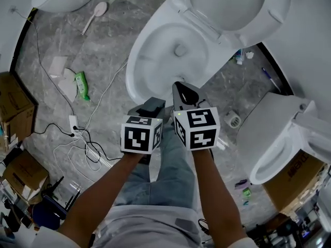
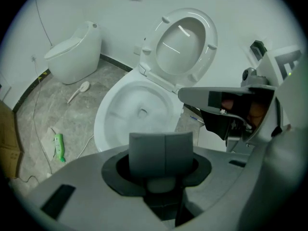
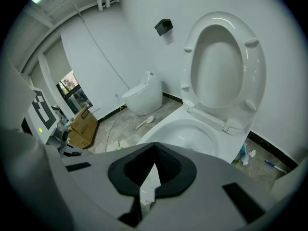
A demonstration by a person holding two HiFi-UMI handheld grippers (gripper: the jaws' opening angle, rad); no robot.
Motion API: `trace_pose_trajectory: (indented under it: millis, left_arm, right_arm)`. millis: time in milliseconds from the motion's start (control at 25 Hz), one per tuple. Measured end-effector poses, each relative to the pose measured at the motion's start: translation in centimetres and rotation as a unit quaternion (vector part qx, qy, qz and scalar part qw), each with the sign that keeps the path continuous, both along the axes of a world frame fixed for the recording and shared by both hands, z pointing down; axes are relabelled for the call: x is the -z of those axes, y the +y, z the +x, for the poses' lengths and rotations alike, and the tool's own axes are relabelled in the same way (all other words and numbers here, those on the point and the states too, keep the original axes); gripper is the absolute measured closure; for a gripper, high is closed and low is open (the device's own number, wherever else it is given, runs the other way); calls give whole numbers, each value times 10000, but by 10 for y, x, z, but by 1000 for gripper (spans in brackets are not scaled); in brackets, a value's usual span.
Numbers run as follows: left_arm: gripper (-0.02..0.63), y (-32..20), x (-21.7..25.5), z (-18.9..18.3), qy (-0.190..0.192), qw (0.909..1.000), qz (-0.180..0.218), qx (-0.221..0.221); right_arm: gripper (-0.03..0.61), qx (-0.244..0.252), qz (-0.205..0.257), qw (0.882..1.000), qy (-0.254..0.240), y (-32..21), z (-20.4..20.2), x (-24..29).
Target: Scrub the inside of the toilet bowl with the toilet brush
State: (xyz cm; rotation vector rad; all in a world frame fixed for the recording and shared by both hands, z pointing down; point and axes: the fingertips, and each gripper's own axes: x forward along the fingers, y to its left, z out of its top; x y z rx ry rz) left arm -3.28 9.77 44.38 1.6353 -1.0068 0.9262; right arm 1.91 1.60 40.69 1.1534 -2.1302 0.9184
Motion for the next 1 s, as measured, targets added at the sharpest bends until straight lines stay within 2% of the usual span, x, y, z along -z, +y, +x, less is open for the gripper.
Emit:
trace_pose_trajectory:
  millis: [400, 1000]
  left_arm:
    - [457, -32, -13, 8, 398, 9977, 77, -549]
    - [457, -87, -30, 30, 857, 9916, 223, -941]
  right_arm:
    - [580, -528, -26, 9986, 67, -15, 12, -12]
    - [580, -1292, -9, 9914, 198, -36, 50, -35]
